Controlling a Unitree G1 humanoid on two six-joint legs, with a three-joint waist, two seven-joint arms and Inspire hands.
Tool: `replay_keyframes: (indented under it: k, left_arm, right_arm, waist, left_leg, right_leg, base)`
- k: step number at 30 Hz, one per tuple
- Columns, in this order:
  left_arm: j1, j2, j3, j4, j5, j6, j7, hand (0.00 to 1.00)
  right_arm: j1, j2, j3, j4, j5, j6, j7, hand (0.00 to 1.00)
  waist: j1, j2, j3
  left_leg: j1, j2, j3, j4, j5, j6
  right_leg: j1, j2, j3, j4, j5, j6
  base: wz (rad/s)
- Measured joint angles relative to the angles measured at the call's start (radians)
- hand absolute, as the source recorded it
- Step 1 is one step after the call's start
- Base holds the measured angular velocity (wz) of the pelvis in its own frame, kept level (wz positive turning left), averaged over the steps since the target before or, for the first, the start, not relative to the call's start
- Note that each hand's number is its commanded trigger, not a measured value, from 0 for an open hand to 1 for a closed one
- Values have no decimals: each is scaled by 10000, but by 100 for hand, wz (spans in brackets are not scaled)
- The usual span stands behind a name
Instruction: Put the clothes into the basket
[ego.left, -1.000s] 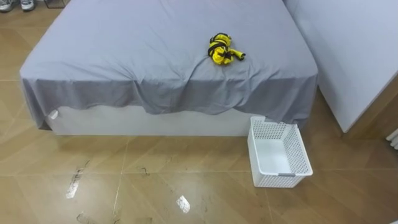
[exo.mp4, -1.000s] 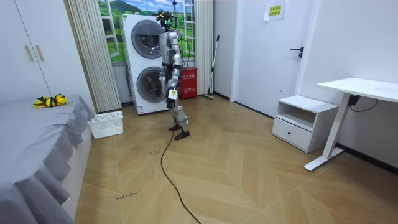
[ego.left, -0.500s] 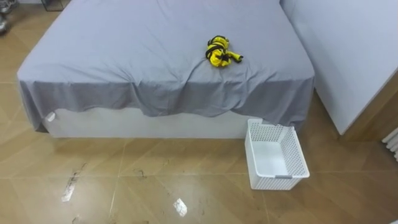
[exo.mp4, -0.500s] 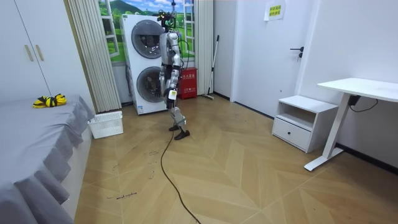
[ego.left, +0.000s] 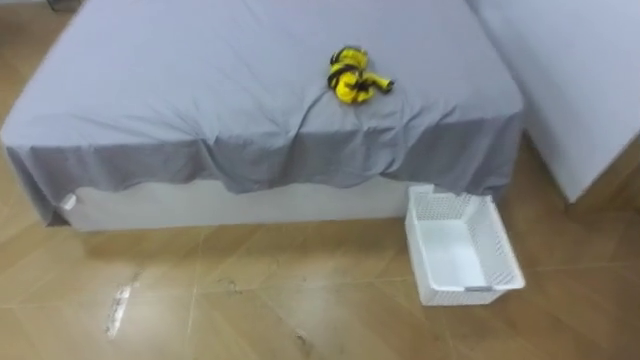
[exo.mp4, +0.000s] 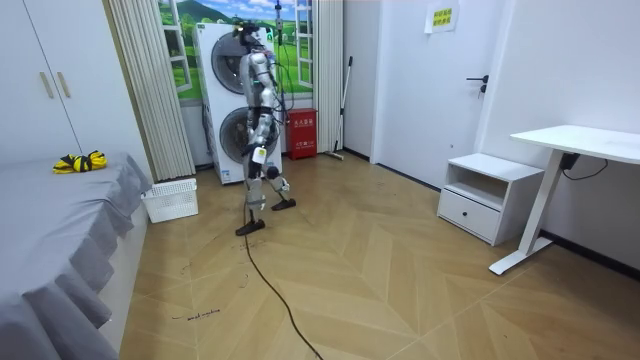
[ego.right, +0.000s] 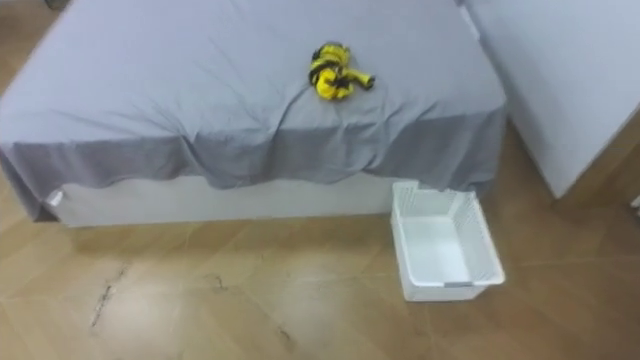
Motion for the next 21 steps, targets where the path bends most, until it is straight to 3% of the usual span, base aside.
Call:
replay_keyframes:
  k: [1,2,3,4,5,6,8,9,10,11,12,13,14,15,16,17,18,19,20,21]
  left_arm:
    - [8,14,-56,40,-1,4,-7,0]
    - [6,14,-71,105,3,5,-6,0]
    - [15,43,-124,203,23,14,8,0]
    - [38,75,-244,282,70,23,52,0]
    - [25,113,-379,297,138,42,63,0]
    - [23,195,-593,285,360,49,96,0]
    - [9,166,-566,289,833,103,160,0]
    - [-25,157,-585,191,972,163,167,0]
    - [-78,166,-659,163,986,171,165,0]
    - [-94,167,-696,177,1030,190,151,0]
    - [-136,213,-873,170,1159,211,142,0]
    - [-137,300,-1149,135,1207,224,137,0]
    - [-138,323,-1260,135,1226,231,134,0]
    - [-86,304,-1346,148,1345,289,132,0]
    - [-40,317,-1376,178,1358,349,123,0]
    - [16,335,-1374,183,1358,372,119,0]
    - [185,371,-1333,188,1417,409,108,0]
    - [354,350,-1229,185,1608,445,98,0]
    - [482,373,-1207,194,1603,447,97,0]
    - [546,384,-1010,180,1621,452,87,0]
  right_arm:
    - [26,39,8,-161,8,-76,-45,0]
    - [23,49,28,-270,45,-116,-71,0]
    - [19,89,35,-485,155,-232,-128,0]
    - [-40,78,36,-775,195,-328,-165,0]
    - [-12,84,34,-894,210,-386,-198,0]
    - [13,115,38,-1187,201,-424,-276,0]
    - [-30,135,-22,-1906,265,-357,-283,0]
    - [-60,137,-52,-2365,510,-349,-283,0]
    - [-174,139,-55,-2702,675,-324,-306,0]
    - [-232,150,-58,-2821,714,-319,-338,0]
    - [-293,171,-53,-3042,698,-325,-386,0]
    - [-369,206,-52,-3173,699,-322,-449,0]
    - [-396,197,-53,-3260,738,-322,-452,0]
    - [-392,177,-62,-3402,866,-404,-480,0]
    - [-417,183,-65,-3440,1010,-515,-545,0]
    - [-481,186,-62,-3462,1055,-546,-570,0]
    - [-634,188,-100,-3595,1092,-589,-596,0]
    - [-736,153,-162,-3778,1092,-706,-676,0]
    - [-805,147,-173,-3922,1118,-749,-753,0]
    - [-880,119,-183,-4330,1181,-745,-881,0]
  waist:
    - [113,-58,31]
    - [173,-68,43]
    - [187,-92,92]
    - [215,-58,86]
    - [220,-14,87]
    - [254,-3,95]
    - [316,203,121]
    - [314,343,186]
    - [312,455,255]
    - [310,538,288]
    - [253,584,281]
    - [256,566,259]
    - [256,567,254]
    - [254,626,190]
    - [340,593,105]
    - [406,586,72]
    - [370,638,45]
    - [338,880,-102]
    - [323,998,-93]
    - [322,1145,13]
  left_leg:
    - [420,12,183,244,-393,95]
    - [697,7,263,269,-519,133]
    - [1433,-61,363,-101,-689,136]
    - [2312,-170,287,-826,-942,94]
    - [2635,-204,191,-1134,-1060,91]
    - [3167,-230,79,-1503,-1148,106]
    - [3891,-89,-117,-1983,-1194,79]
    - [4241,62,-240,-2252,-1205,58]
    - [4537,219,-341,-2456,-1233,8]
    - [4670,285,-479,-2550,-1253,-28]
    - [4991,383,-660,-2852,-1303,-107]
    - [5340,412,-778,-3135,-1353,-198]
    - [5509,431,-846,-3230,-1396,-255]
    - [5840,533,-1070,-3310,-1455,-311]
    - [6100,579,-1128,-3299,-1473,-347]
    - [6218,608,-1230,-3260,-1540,-469]
    - [6490,732,-1367,-3166,-1774,-863]
    - [6637,1078,-1356,-3076,-2030,-1232]
    - [6675,1247,-1351,-2964,-2118,-1422]
    - [6790,1474,-1218,-2658,-2067,-1646]
  right_leg:
    - [84,-96,-41,594,374,153]
    - [60,-115,-97,1126,607,193]
    - [-209,-209,-338,2552,1251,202]
    - [-713,-293,-523,4087,2232,180]
    - [-1003,-341,-644,4873,2772,105]
    - [-1714,-381,-807,6243,2873,-9]
    - [-2854,-78,-1201,7239,1907,-393]
    - [-3651,220,-1525,7078,1332,-543]
    - [-4343,636,-1810,6321,1015,-657]
    - [-4631,803,-1979,5683,998,-689]
    - [-5065,1128,-2238,4137,1087,-779]
    - [-5390,1406,-2268,2474,1432,-862]
    - [-5501,1536,-2269,1824,1928,-975]
    - [-5563,1740,-2335,866,2978,-1145]
    - [-5505,1929,-2516,-17,3882,-1524]
    - [-5501,1984,-2549,-367,4281,-1759]
    - [-5508,2111,-2636,-494,4912,-1964]
    - [-5512,2315,-2870,114,4763,-2090]
    - [-5493,2370,-3042,500,4494,-2188]
    - [-5422,2457,-3318,1115,4006,-2350]
  base:
    - [-35]
    - [-37]
    - [-25]
    - [-19]
    - [-10]
    - [-5]
    - [4]
    - [17]
    - [22]
    - [33]
    - [44]
    - [41]
    - [47]
    - [37]
    - [29]
    - [4]
    - [0]
    - [4]
    - [0]
    - [10]
